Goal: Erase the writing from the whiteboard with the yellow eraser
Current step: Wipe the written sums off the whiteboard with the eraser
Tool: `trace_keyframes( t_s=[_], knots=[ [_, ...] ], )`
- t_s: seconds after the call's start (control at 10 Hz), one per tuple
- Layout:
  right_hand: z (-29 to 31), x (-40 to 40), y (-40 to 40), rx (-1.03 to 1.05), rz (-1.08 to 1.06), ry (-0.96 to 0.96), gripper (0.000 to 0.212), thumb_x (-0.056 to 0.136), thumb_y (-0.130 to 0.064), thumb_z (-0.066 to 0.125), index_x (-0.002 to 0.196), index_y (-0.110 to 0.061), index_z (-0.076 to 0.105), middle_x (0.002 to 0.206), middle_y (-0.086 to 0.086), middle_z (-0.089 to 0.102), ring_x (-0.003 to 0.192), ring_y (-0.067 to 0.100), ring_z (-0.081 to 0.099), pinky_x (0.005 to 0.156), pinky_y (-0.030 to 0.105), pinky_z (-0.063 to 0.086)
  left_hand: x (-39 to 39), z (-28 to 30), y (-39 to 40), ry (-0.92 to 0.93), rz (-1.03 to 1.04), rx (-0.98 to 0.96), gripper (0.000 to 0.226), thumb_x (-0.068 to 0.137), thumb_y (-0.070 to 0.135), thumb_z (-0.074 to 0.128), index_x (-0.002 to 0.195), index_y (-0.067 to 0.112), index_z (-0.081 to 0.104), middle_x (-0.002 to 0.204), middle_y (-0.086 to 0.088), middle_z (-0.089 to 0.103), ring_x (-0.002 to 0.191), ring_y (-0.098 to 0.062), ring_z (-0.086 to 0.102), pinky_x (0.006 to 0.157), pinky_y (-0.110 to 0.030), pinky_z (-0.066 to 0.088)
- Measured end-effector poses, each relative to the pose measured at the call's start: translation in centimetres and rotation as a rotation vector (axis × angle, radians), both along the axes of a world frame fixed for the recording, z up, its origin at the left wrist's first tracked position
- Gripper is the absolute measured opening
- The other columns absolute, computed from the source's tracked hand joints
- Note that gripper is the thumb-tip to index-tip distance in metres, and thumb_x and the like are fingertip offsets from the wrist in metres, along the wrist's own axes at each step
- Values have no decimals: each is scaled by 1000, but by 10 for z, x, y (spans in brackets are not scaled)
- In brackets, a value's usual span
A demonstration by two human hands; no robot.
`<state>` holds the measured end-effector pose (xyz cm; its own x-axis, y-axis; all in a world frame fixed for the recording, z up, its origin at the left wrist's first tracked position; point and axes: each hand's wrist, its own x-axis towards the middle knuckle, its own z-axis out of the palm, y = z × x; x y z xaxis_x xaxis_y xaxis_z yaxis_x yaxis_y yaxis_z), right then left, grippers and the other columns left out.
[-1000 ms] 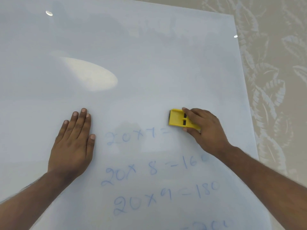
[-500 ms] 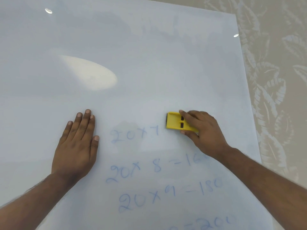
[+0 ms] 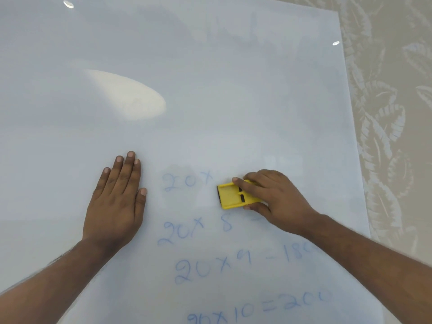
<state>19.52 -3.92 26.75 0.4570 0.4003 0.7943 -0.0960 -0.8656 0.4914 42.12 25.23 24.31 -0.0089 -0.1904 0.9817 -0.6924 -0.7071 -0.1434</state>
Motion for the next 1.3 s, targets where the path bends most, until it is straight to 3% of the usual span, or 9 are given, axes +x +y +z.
trace_keyframes(
  t_s=[0.3, 0.6, 0.7, 0.9, 1.0, 1.2, 1.3],
  knots=[
    [41, 34, 40, 254, 67, -215, 58, 89, -35, 66, 142, -19, 46, 121, 7, 59, 104, 31, 55, 89, 44, 43, 1, -4, 1, 5, 15, 9, 61, 105, 30, 25, 160, 5, 17, 170, -7, 14, 158, -22, 11, 128, -42, 9],
    [0, 21, 38, -61, 6, 11, 58, 91, -37, 62, 143, -22, 44, 123, 4, 58, 106, 27, 55, 93, 40, 43, 2, -18, 8, -16, 13, 30, 61, 104, 28, 28, 159, 4, 22, 169, -8, 17, 157, -25, 17, 128, -43, 12],
    [10, 9, 22, -51, -33, -5, 57, 91, -39, 61, 143, -23, 45, 123, 4, 58, 107, 28, 56, 92, 40, 43, 2, -25, 8, -11, 18, 34, 61, 104, 29, 27, 159, 5, 21, 170, -7, 17, 157, -24, 16, 128, -44, 13],
    [41, 38, 57, 251, 34, -217, 59, 89, -36, 66, 142, -20, 47, 120, 6, 59, 103, 31, 55, 88, 43, 43, 2, -30, 9, -10, 9, 26, 60, 104, 29, 27, 159, 4, 22, 170, -7, 17, 157, -24, 16, 127, -44, 14],
    [39, 52, 76, 230, 58, -212, 59, 88, -37, 66, 142, -19, 47, 120, 8, 60, 102, 32, 55, 87, 43, 44, 3, -32, 9, -17, 3, 24, 60, 104, 28, 28, 158, 3, 23, 169, -8, 19, 157, -25, 18, 127, -45, 16],
    [1, 49, 76, -62, 51, -16, 56, 93, -41, 57, 144, -21, 44, 121, 5, 58, 103, 28, 55, 89, 41, 43, 4, -40, 12, -32, 3, 36, 60, 103, 28, 30, 158, 3, 26, 168, -10, 21, 156, -26, 20, 127, -46, 17],
    [11, 34, 57, -173, -8, 60, 56, 94, -46, 54, 144, -22, 44, 122, 4, 59, 106, 26, 54, 91, 39, 43, 4, -43, 12, -35, 13, 36, 60, 103, 28, 29, 158, 3, 26, 168, -9, 21, 156, -26, 20, 126, -46, 18]
  ],
)
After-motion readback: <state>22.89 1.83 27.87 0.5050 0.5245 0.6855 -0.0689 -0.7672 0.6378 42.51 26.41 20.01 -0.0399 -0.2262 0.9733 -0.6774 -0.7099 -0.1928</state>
